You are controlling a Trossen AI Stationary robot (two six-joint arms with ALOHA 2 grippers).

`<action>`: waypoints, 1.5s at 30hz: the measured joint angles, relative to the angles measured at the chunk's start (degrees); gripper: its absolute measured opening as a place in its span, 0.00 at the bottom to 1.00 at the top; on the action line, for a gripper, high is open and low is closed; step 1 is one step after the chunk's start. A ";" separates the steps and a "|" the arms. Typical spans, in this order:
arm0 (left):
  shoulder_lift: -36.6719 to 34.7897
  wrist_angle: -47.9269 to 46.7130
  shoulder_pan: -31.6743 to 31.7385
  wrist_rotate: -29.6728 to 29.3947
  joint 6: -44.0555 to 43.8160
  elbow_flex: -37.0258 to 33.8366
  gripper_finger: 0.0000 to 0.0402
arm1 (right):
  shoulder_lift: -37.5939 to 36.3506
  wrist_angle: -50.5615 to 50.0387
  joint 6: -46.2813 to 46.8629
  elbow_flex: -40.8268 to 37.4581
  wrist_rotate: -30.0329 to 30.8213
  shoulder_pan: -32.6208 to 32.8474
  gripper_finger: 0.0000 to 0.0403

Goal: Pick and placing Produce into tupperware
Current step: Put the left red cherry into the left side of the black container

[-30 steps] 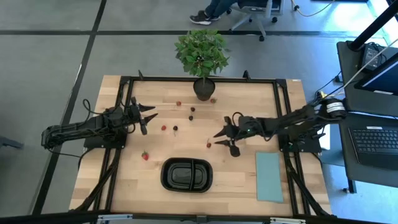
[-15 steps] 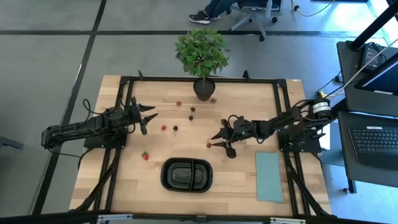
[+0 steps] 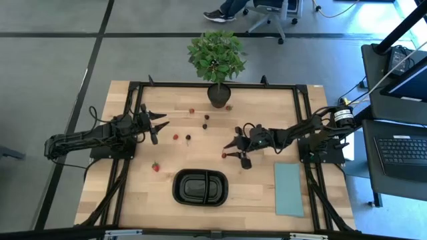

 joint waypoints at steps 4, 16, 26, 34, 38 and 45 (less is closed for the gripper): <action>0.00 0.00 -0.02 0.00 -0.01 0.00 0.40 | 0.00 -0.05 -0.22 0.57 0.00 0.00 0.51; 0.00 0.00 0.00 0.00 -0.01 0.00 0.40 | 0.00 0.26 4.61 1.01 1.00 0.00 0.74; 0.00 0.00 0.00 0.00 -0.01 0.00 0.40 | 0.15 0.39 4.46 1.01 1.03 0.00 0.74; -0.01 0.00 0.00 0.00 -0.01 0.00 0.40 | 6.08 2.35 4.45 1.05 1.09 0.00 0.74; 0.00 0.01 -0.01 0.00 -0.01 0.00 0.40 | 9.56 6.13 4.47 1.05 1.11 0.00 0.74; 0.00 0.02 0.00 0.00 -0.01 0.00 0.40 | 15.67 8.60 3.26 3.59 1.11 0.25 0.74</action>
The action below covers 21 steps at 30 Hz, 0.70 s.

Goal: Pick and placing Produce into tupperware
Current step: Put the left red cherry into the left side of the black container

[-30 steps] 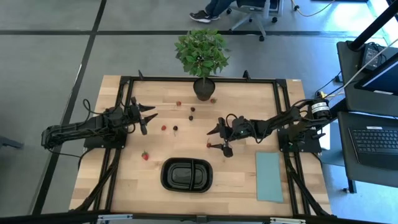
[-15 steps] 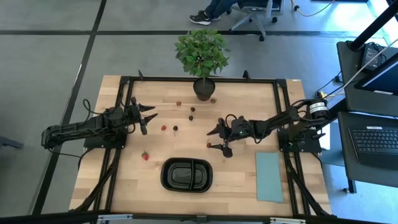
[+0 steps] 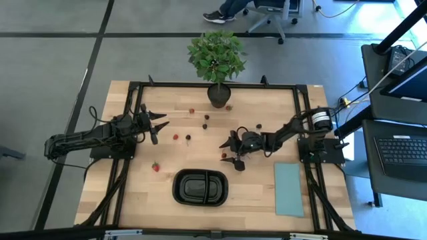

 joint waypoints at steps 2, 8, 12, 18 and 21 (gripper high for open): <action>0.00 0.00 0.00 0.00 0.00 0.00 0.40 | 1.86 -0.29 -0.45 1.12 -0.02 0.12 0.74; 0.00 -0.15 0.00 0.00 0.00 0.00 0.40 | 3.82 -1.05 0.28 1.98 -0.02 0.12 0.71; -0.02 -0.42 0.00 0.00 0.00 0.00 0.40 | 3.76 -2.65 1.51 2.11 0.06 0.10 0.65; -0.01 -1.31 -0.01 0.00 -0.07 0.00 0.40 | 3.71 -3.61 1.53 2.14 0.33 0.05 0.55; -0.02 -1.33 0.00 0.00 -0.09 0.00 0.40 | 3.46 -5.20 1.64 2.16 0.39 0.03 0.52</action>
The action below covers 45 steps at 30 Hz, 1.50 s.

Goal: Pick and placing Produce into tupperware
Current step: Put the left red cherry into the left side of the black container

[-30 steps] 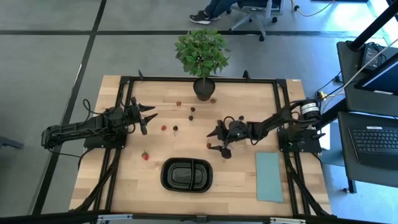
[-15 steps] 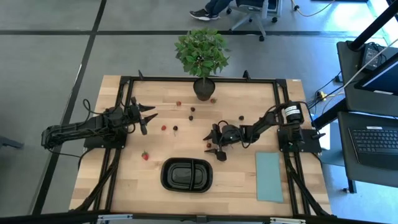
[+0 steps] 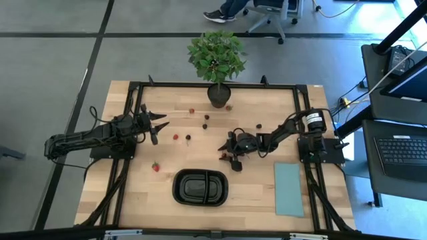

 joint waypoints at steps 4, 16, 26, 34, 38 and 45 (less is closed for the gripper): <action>0.02 0.00 0.00 0.00 0.00 0.00 0.40 | -0.33 -2.72 1.52 0.13 0.00 0.00 0.49; 0.01 -0.02 0.00 0.00 -0.05 0.00 0.40 | -0.27 -3.70 2.28 0.11 -0.15 0.02 0.49; 0.02 -0.08 -0.02 0.00 -0.06 0.00 0.40 | -4.57 -12.05 2.99 0.05 -0.58 0.08 0.49; 0.02 -0.09 0.00 0.00 -0.05 0.00 0.40 | -5.41 -12.57 2.82 -0.23 0.79 0.15 0.49; 0.02 -0.11 -0.02 0.00 -0.02 0.00 0.40 | -5.41 -11.30 2.78 -0.39 1.17 0.15 0.49; 0.00 -0.11 0.00 0.00 -0.01 0.00 0.40 | -5.41 -11.13 2.98 -0.37 1.43 0.11 0.45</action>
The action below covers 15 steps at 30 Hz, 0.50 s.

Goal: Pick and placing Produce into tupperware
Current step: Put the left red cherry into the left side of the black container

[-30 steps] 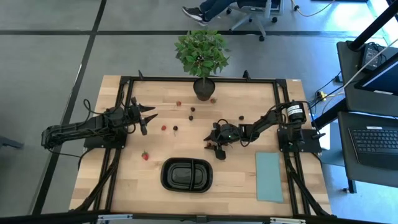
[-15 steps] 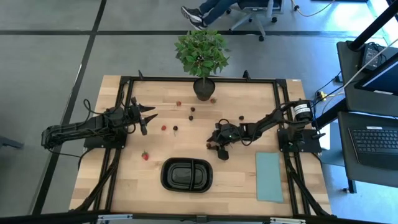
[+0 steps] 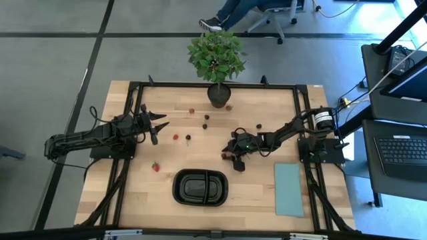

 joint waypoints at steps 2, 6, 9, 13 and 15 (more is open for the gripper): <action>0.00 0.00 -0.02 0.00 0.01 0.00 0.40 | 0.02 0.40 0.00 0.00 0.06 0.00 0.41; 0.00 0.00 0.00 0.00 0.01 0.00 0.40 | 0.04 0.73 -0.02 0.02 0.36 -0.04 0.32; 0.01 0.00 -0.01 0.00 0.03 0.00 0.40 | 0.04 1.03 -0.22 0.02 0.47 -0.07 0.26; 0.02 0.00 0.00 0.00 0.03 0.00 0.40 | -0.10 2.29 -0.25 0.05 0.47 -0.07 0.21; 0.00 0.00 -0.01 0.01 0.03 0.00 0.40 | -0.67 1.68 -0.26 0.37 0.42 -0.07 0.21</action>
